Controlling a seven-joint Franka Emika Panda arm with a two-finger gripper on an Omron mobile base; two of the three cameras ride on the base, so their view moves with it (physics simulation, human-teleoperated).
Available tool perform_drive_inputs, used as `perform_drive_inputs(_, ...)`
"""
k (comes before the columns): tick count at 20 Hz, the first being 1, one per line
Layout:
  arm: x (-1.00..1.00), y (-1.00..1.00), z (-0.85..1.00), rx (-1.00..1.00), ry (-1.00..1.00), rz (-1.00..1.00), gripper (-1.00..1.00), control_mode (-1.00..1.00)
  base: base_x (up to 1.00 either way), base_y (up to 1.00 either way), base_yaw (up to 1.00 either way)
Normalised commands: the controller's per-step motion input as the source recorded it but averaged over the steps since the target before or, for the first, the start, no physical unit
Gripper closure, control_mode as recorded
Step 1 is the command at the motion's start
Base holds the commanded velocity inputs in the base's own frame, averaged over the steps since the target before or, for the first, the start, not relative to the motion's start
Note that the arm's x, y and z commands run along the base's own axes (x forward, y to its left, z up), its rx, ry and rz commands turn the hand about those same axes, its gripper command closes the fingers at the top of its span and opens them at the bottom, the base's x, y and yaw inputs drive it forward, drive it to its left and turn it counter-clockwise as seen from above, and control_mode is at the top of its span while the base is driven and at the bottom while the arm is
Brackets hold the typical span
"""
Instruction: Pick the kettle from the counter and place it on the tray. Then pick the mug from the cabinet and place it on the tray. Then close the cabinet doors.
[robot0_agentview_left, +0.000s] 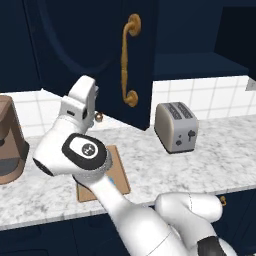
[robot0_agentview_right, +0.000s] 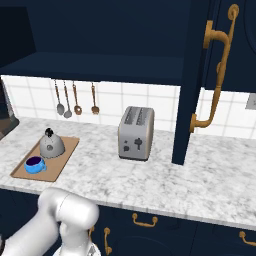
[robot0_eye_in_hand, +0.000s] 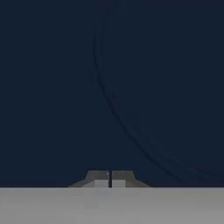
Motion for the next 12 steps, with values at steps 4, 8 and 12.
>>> perform_drive_inputs(4, 0.55, -0.99, 0.20, 0.00, 0.76, 0.08, 1.00, -1.00, 0.00, 0.00, 0.00)
perform_drive_inputs(8, 0.94, -0.73, -0.02, 0.00, 0.44, 0.15, 1.00, -1.00, 0.00, 0.00, 0.00)
perform_drive_inputs(12, 1.00, -0.69, 0.00, 0.00, 0.14, 0.13, 1.00, -1.00, 0.00, 0.00, 0.00)
